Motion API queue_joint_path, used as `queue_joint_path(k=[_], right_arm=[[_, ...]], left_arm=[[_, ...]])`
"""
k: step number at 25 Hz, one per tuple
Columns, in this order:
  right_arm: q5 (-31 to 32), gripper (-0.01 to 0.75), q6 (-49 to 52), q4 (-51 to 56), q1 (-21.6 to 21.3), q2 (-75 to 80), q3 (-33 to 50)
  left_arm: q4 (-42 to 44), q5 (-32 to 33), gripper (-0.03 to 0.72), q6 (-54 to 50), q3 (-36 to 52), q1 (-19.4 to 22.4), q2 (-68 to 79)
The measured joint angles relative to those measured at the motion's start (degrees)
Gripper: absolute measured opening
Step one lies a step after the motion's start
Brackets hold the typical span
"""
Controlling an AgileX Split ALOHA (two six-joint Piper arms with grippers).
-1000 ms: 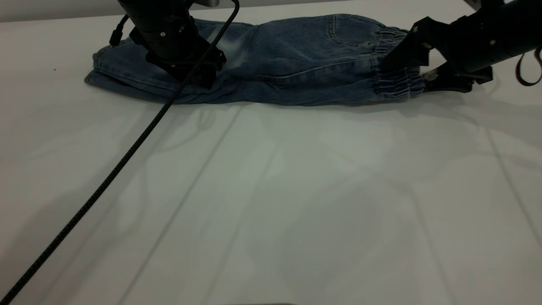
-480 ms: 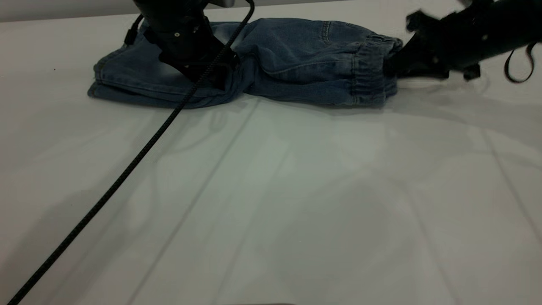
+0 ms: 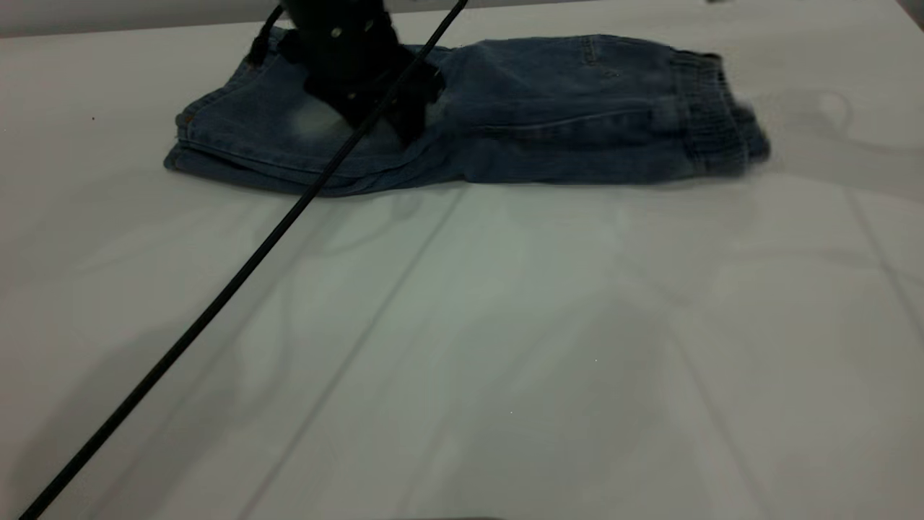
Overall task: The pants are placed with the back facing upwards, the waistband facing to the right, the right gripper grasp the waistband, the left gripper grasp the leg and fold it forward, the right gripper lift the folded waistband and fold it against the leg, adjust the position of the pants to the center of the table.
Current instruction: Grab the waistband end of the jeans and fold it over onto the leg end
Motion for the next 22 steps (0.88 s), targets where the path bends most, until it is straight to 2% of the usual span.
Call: queue_joint_path(k=[4,7,10,16,19,22], right_arm=[[1.8,0.029,2.4,-1.9,0.0,-0.6,-1.6],[2.2,0.074,4.3,-4.1,0.0,-0.1,-1.6],[1.4,0.201,5.0,-4.4,0.6,1.8,-1.7],[-5.8,0.583,5.1,-3.7,1.8,8.0,-1.7],[-9.6,0.671,4.7,-3.2,1.8,8.8,-1.7],[-11.7,0.672,4.3,-3.0,1.8,8.8,-1.8]], left_arm=[[-2.4,0.8,0.456,0.1,-1.1,-1.1,0.0],[-2.8,0.9,0.456,0.1,-1.1,-1.3,0.0],[-2.9,1.2,0.456,0.1,-1.1,-1.3,0.0],[-2.9,1.9,0.456,0.2,-1.1,-1.3,0.0],[-2.9,2.0,0.456,0.2,-1.1,-1.3,0.0],[-2.9,1.8,0.456,0.2,-1.1,-1.3,0.0]])
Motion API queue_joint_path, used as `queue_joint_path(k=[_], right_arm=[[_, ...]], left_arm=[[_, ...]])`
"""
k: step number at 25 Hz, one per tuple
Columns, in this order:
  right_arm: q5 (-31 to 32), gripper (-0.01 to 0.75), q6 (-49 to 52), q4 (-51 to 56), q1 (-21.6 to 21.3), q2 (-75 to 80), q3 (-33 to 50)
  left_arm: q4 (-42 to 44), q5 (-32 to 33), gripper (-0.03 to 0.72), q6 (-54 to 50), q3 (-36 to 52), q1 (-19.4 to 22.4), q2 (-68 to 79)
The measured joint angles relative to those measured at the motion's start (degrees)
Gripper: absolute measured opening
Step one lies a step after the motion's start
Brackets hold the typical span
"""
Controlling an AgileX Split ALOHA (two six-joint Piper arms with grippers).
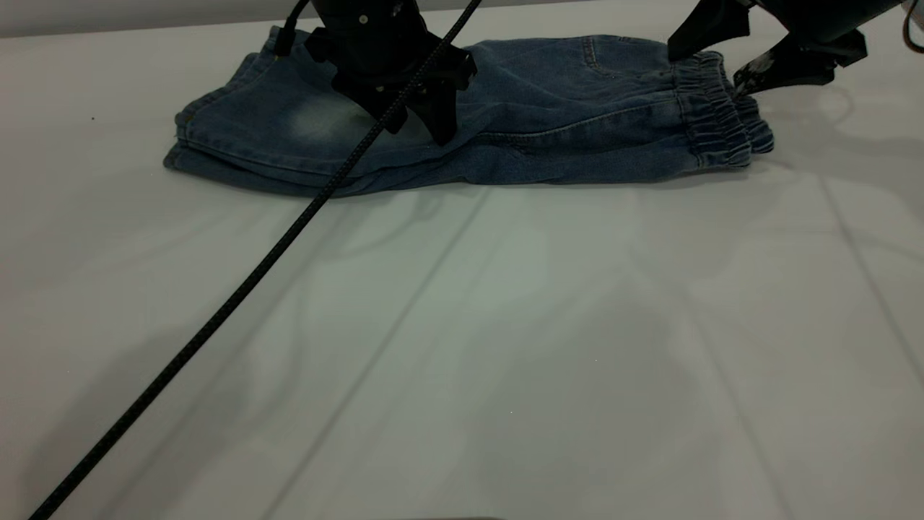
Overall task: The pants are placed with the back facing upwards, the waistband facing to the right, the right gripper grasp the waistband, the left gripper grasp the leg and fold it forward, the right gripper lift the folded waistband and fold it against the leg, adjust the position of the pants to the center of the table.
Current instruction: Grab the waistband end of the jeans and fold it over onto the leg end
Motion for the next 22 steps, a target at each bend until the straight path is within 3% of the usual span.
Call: queue_joint_path(k=[7,17,19,22], right_arm=[[-0.9,0.575,-0.1,-0.7,0.2,0.3,0.0],[5.7,0.544,-4.3,6.9,2.7,4.0,-1.2],[6.9,0.485,-4.9,7.8,3.2,4.0,-1.8],[7.3,0.334,-5.1,8.7,3.6,4.0,-2.0]], left_arm=[[0.0,-0.3,0.456,0.0,0.0,0.0,0.1],[-0.2,-1.0,0.456,0.0,0.0,0.0,1.6],[-0.2,-1.1,0.456,0.0,0.0,0.0,1.9],[-0.2,-1.1,0.456,0.0,0.0,0.0,2.1]])
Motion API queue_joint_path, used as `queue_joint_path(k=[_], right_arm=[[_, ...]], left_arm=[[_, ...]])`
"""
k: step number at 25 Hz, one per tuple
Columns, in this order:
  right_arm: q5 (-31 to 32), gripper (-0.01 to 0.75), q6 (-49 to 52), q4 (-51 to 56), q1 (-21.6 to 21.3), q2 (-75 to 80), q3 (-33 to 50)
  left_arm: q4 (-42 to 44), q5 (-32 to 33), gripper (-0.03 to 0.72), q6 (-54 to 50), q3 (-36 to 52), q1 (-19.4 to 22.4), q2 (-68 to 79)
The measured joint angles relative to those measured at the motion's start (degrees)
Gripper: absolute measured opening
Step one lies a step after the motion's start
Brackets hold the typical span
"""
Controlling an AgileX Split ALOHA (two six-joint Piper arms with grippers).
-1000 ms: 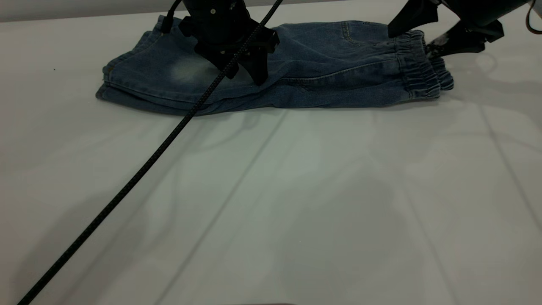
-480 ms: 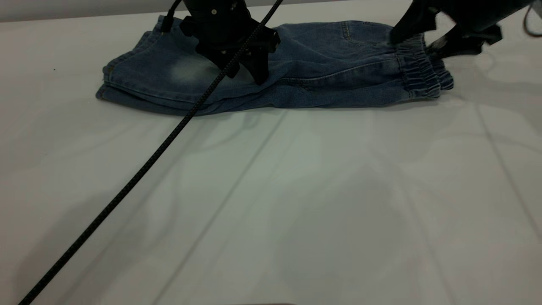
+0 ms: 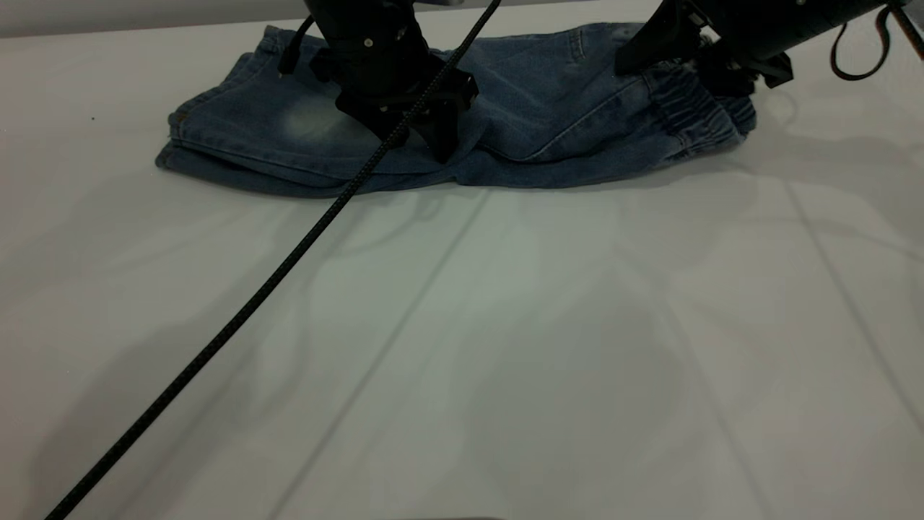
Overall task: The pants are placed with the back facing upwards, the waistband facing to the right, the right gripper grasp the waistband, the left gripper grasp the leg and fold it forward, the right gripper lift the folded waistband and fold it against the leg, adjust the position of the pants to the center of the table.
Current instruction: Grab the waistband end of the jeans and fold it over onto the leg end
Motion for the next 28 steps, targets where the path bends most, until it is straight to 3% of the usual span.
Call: queue_joint_path(k=[4,8,14,21,28], right_arm=[[1.7,0.145,-1.5,0.3,0.4,0.0,-0.1],[2.2,0.057,-2.3,0.3,0.9,0.0,-0.1],[1.8,0.050,0.5,-4.2,0.9,0.0,-2.0],[2.4,0.050,16.1,-22.3,-1.4,-0.5,-8.1],[2.9,0.050,22.3,-30.6,-2.0,-6.5,-9.2]], left_arm=[[-0.1,-0.1,0.456,0.0,0.0,0.0,0.1],[-0.1,-0.1,0.456,0.0,-0.1,0.0,0.2],[1.8,3.3,0.456,0.1,-3.0,0.0,0.0],[12.5,12.4,0.456,-3.1,-11.6,0.4,-1.5],[17.8,15.6,0.456,-13.7,-12.1,6.9,-1.3]])
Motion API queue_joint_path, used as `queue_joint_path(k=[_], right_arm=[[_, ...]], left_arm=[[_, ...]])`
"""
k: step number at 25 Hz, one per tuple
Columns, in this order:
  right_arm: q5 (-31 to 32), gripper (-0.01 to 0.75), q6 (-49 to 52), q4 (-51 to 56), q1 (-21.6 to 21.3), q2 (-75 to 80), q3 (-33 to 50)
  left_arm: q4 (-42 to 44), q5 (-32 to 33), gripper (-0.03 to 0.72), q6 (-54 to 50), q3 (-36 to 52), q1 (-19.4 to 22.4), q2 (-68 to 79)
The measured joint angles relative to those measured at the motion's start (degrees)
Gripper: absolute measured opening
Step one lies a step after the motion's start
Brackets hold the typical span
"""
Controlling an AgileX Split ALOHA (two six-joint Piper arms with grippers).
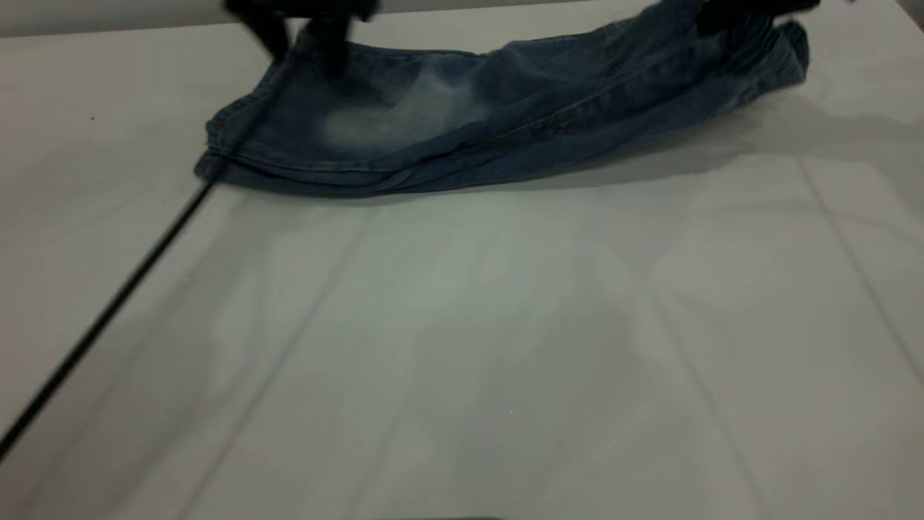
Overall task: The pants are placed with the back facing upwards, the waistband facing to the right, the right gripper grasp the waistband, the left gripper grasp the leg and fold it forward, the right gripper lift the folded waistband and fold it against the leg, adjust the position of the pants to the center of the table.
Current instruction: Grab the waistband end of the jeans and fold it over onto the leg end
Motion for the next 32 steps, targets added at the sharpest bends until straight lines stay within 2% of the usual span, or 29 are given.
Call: queue_joint_path(k=[5,15,22,32], right_arm=[[1.5,0.050,0.1,-0.1,2.4,-2.3,-2.0],[3.1,0.050,0.5,1.2,12.2,-2.3,-10.6],[1.8,0.050,0.5,3.4,16.9,-2.3,-14.3],[-0.9,0.050,-1.9,9.4,19.2,-2.3,-14.6]], left_arm=[[0.2,1.1,0.456,-1.1,0.0,3.5,1.0],[-1.5,0.0,0.456,-1.3,0.0,3.6,5.5],[-4.9,-1.4,0.456,-1.1,0.0,1.7,6.3],[-5.5,-3.7,0.456,-1.1,-0.3,-2.7,7.4]])
